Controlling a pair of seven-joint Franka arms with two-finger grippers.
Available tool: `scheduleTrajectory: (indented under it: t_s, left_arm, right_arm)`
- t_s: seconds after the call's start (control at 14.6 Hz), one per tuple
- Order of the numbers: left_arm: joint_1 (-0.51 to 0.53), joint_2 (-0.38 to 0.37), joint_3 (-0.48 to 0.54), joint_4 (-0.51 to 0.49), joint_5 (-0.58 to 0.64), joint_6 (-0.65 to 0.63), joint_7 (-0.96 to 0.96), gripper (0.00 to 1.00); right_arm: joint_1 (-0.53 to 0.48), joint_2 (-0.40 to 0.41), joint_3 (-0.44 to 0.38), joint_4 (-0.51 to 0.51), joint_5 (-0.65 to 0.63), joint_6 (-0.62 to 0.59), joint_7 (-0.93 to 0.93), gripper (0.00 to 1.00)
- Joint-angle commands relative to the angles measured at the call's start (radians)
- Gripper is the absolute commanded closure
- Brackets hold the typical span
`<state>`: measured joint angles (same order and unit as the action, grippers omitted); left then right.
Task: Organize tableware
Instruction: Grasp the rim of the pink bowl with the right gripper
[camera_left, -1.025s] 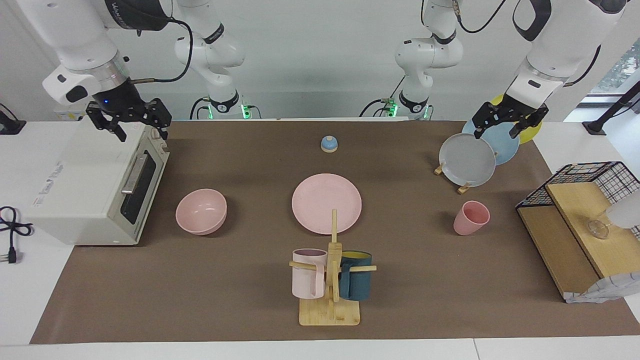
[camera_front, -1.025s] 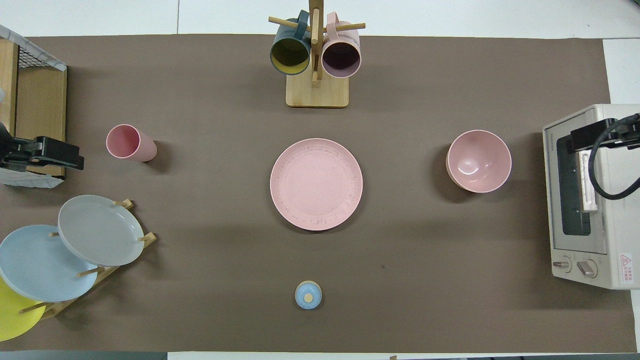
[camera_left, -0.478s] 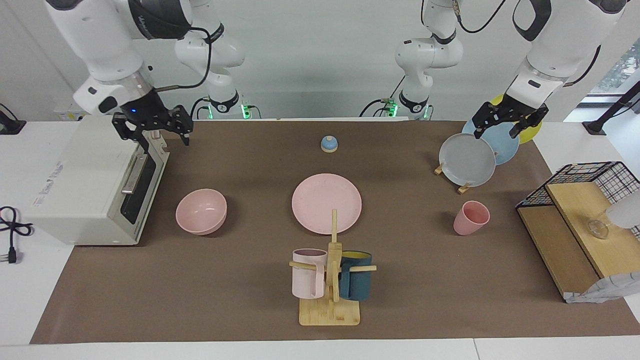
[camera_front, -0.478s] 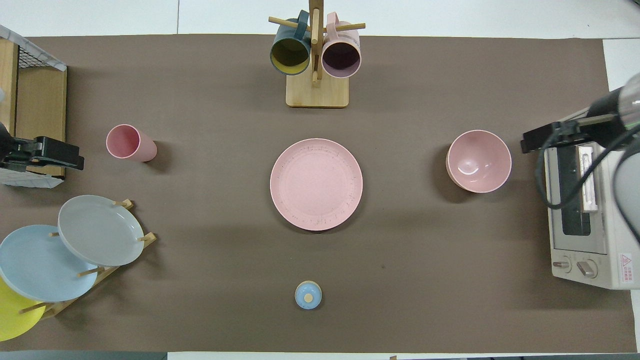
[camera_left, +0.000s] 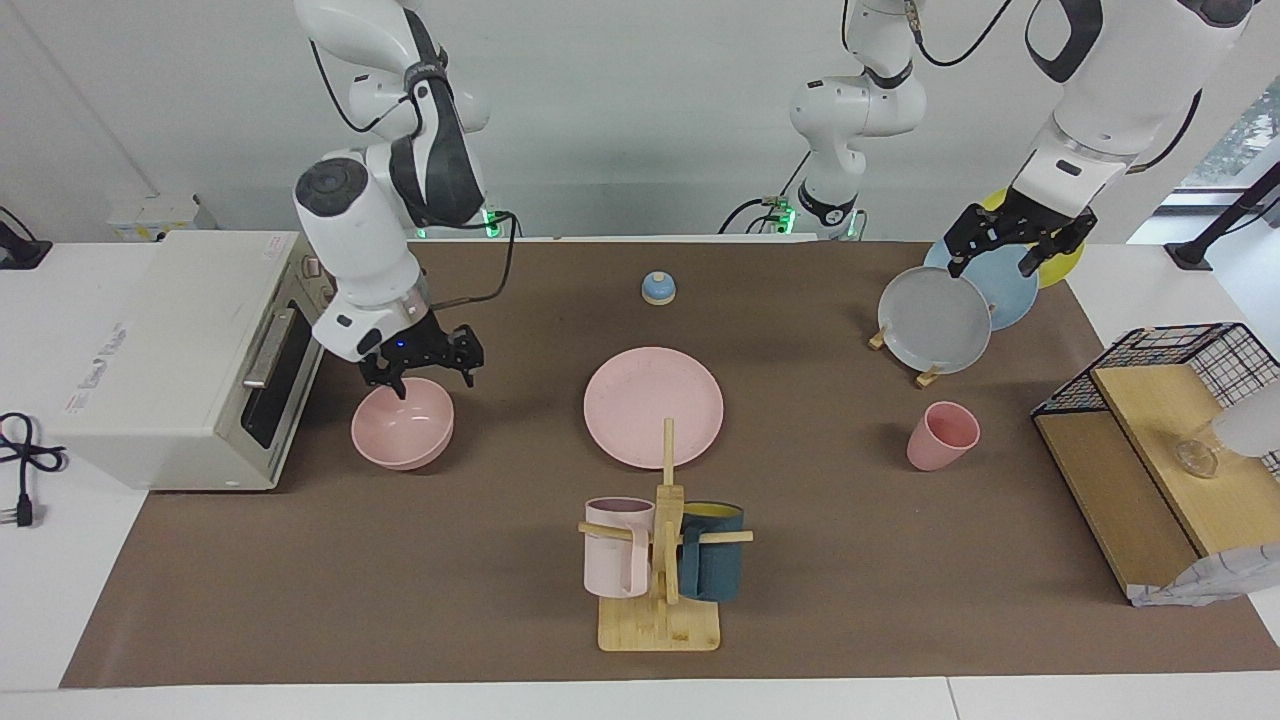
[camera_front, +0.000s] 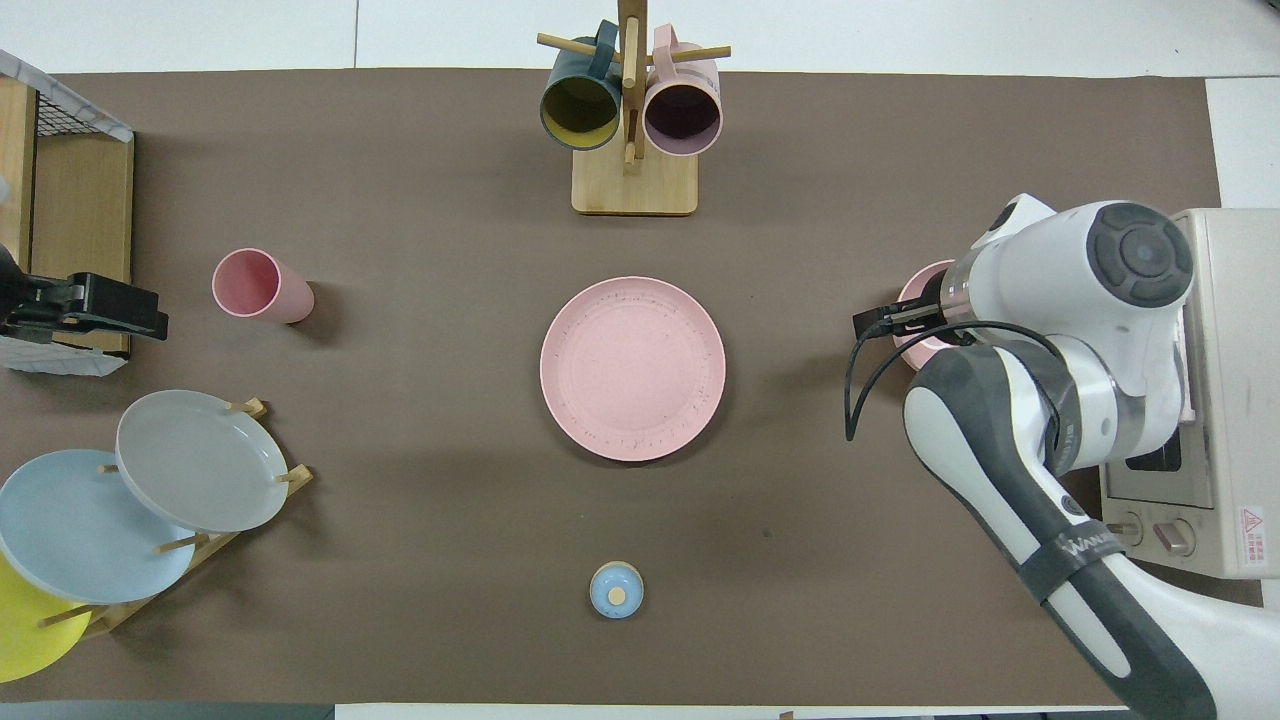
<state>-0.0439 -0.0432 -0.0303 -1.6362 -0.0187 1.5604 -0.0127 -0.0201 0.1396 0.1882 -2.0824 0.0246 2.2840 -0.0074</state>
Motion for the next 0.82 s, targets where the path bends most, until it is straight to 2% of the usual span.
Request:
scheduleTrajectory:
  t_s: [0.0,0.07,0.14,0.2,0.34,0.41,0.75]
  left_arm:
    - [0.007,-0.003,-0.010,0.002,0.022,-0.017,-0.010,0.00]
    - [0.000,-0.003,-0.010,0.002,0.022,-0.017,-0.012,0.00]
    - [-0.005,-0.003,-0.010,0.002,0.022,-0.016,-0.012,0.00]
    - [-0.005,-0.003,-0.010,0.002,0.022,-0.016,-0.013,0.00]
    - [-0.007,-0.004,-0.010,0.002,0.022,-0.017,-0.013,0.00]
    - [-0.007,-0.006,-0.010,0.002,0.022,-0.019,-0.013,0.00]
    - [-0.007,-0.006,-0.010,0.002,0.022,-0.011,-0.012,0.00]
  right_arm:
    - [-0.011,0.006,0.005,-0.041,0.006,0.051,0.004,0.00]
    - [-0.009,0.026,0.005,-0.041,0.006,0.060,0.006,0.00]
    - [-0.009,0.041,0.005,-0.041,0.006,0.063,0.006,0.05]
    - [-0.009,0.047,0.005,-0.039,0.000,0.063,0.001,0.23]
    - [-0.009,0.048,0.005,-0.033,-0.102,0.043,-0.008,0.91]
    - [-0.007,0.048,0.007,-0.033,-0.124,0.038,-0.002,1.00]
    - [0.003,0.046,0.007,-0.028,-0.149,0.006,-0.002,1.00]
